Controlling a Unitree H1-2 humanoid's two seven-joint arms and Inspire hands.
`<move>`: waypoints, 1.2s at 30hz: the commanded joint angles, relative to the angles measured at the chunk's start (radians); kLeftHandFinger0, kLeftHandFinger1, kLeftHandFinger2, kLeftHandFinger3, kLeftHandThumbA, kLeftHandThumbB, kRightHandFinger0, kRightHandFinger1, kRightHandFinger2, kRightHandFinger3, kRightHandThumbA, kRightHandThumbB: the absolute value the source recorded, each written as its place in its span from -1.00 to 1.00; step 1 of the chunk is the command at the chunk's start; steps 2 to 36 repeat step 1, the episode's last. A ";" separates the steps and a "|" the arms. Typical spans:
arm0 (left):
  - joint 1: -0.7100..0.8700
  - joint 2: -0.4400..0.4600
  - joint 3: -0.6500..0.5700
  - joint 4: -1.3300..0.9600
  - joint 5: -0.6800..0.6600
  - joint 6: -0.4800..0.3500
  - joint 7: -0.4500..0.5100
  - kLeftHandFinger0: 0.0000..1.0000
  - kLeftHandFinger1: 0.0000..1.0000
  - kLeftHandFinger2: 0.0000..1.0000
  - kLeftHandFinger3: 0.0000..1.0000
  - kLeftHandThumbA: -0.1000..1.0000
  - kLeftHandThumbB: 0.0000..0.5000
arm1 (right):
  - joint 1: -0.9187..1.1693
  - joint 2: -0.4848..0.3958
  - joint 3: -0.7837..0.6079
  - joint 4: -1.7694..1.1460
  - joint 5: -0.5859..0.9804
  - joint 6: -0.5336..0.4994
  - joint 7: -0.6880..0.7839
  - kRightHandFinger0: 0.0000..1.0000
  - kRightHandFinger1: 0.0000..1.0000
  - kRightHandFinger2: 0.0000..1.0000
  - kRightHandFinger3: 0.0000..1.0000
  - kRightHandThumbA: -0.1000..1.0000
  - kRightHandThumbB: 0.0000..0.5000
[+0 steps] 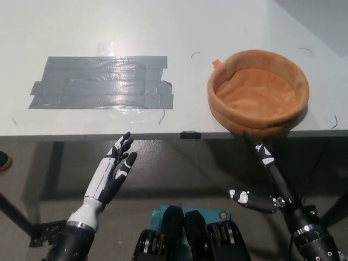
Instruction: An emotional support dumpling is kept in a soft plate infront in the middle of the desk infront of the robot. The robot extends its right arm to pick up the dumpling and hands it to a person
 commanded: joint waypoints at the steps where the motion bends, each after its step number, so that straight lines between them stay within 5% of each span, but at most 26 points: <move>1: -0.019 0.008 0.002 -0.019 -0.003 -0.033 0.001 1.00 1.00 1.00 1.00 0.83 -1.00 | -0.024 -0.003 -0.010 -0.011 0.038 -0.006 0.042 1.00 1.00 1.00 1.00 1.00 -0.01; 36: -0.019 0.008 0.002 -0.019 -0.003 -0.033 0.001 1.00 1.00 1.00 1.00 0.83 -1.00 | -0.024 -0.003 -0.010 -0.011 0.038 -0.006 0.042 1.00 1.00 1.00 1.00 1.00 -0.01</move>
